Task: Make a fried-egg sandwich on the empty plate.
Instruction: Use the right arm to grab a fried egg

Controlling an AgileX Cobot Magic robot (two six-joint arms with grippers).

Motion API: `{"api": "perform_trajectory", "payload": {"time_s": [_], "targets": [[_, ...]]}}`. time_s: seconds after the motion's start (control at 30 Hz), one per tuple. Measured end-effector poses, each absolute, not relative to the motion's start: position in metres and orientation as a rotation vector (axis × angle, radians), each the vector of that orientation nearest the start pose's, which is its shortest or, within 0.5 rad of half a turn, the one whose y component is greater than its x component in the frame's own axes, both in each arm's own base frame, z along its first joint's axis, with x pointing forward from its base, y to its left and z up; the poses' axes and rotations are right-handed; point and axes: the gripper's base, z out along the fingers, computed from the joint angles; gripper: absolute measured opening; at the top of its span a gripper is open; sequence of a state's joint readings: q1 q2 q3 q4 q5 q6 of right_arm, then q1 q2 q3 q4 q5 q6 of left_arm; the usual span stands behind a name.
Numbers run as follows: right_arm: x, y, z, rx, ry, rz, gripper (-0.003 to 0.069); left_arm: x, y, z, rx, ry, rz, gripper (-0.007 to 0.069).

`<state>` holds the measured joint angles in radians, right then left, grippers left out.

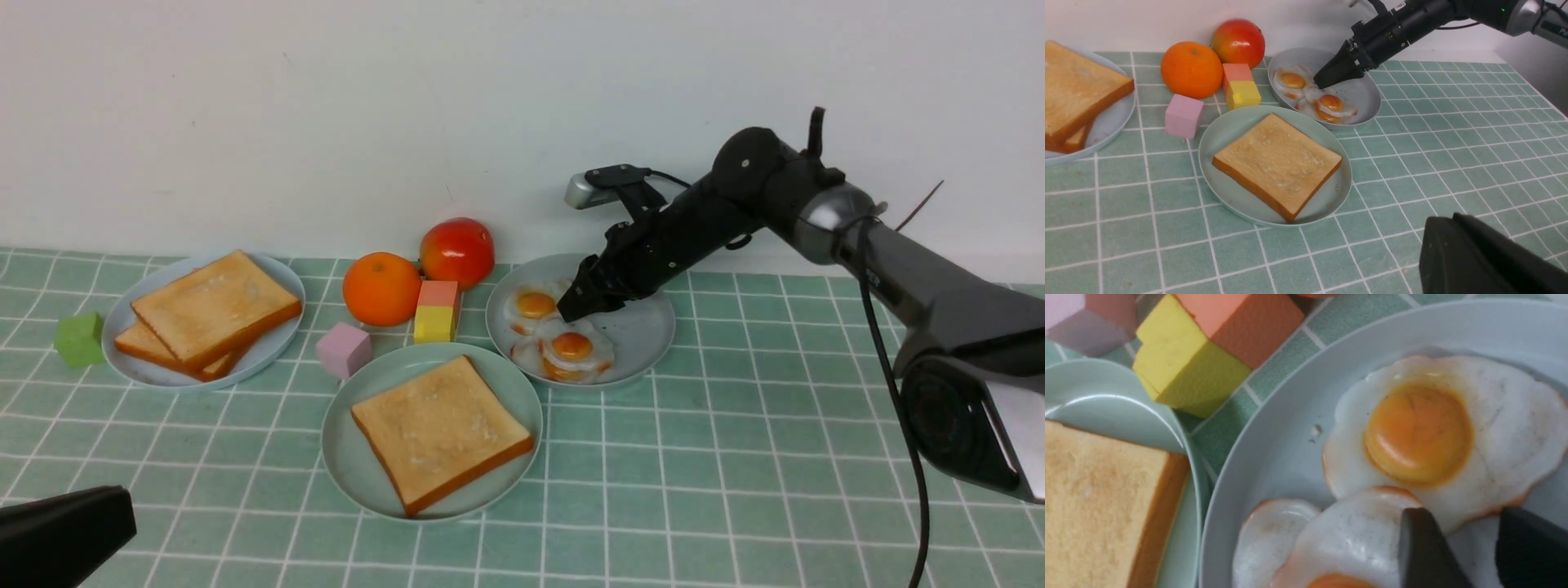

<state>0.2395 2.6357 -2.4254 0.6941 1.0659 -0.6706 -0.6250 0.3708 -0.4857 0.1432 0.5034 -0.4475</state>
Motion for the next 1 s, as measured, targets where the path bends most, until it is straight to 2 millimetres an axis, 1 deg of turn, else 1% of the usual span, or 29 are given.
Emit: {"api": "perform_trajectory", "payload": {"time_s": [0.13, 0.27, 0.47, 0.53, 0.57, 0.67, 0.77, 0.83, 0.87, 0.9, 0.93, 0.97, 1.0], "targets": [[0.522, 0.180, 0.161, -0.861, 2.402, 0.760, 0.0363, 0.068, -0.040, 0.307, 0.247, 1.890, -0.570, 0.0018], [0.520, 0.180, 0.168, -0.875, 2.402, 0.761, 0.0386, 0.068, -0.040, 0.307, 0.250, 1.884, -0.566, 0.0021], [0.521, 0.179, 0.159, -0.874, 2.417, 0.754, 0.0390, 0.068, -0.040, 0.307, 0.250, 1.884, -0.566, 0.0025], [0.522, 0.179, 0.150, -0.869, 2.431, 0.756, 0.0382, 0.068, -0.040, 0.307, 0.250, 1.884, -0.566, 0.0028], [0.522, 0.179, 0.150, -0.868, 2.431, 0.758, 0.0377, 0.068, -0.040, 0.307, 0.250, 1.884, -0.566, 0.0029], [0.522, 0.179, 0.149, -0.868, 2.433, 0.759, 0.0333, 0.068, -0.040, 0.307, 0.250, 1.882, -0.567, 0.0029], [0.521, 0.180, 0.149, -0.871, 2.437, 0.773, 0.0259, 0.068, -0.040, 0.307, 0.250, 1.882, -0.567, 0.0031], [0.521, 0.180, 0.148, -0.872, 2.439, 0.781, 0.0191, 0.068, -0.040, 0.307, 0.250, 1.882, -0.567, 0.0034], [0.521, 0.179, 0.149, -0.871, 2.438, 0.779, 0.0141, 0.068, -0.040, 0.307, 0.250, 1.882, -0.567, 0.0036], [0.521, 0.179, 0.149, -0.871, 2.438, 0.778, 0.0132, 0.068, -0.040, 0.307, 0.250, 1.882, -0.567, 0.0036], [0.522, 0.176, 0.151, -0.866, 2.439, 0.778, 0.0047, 0.068, -0.040, 0.307, 0.250, 1.882, -0.567, 0.0037], [0.522, 0.176, 0.152, -0.871, 2.439, 0.774, 0.0024, 0.068, -0.040, 0.307, 0.250, 1.882, -0.567, 0.0038], [0.521, 0.175, 0.154, -0.872, 2.444, 0.770, 0.0018, 0.068, -0.040, 0.307, 0.250, 1.882, -0.567, 0.0039]]}}
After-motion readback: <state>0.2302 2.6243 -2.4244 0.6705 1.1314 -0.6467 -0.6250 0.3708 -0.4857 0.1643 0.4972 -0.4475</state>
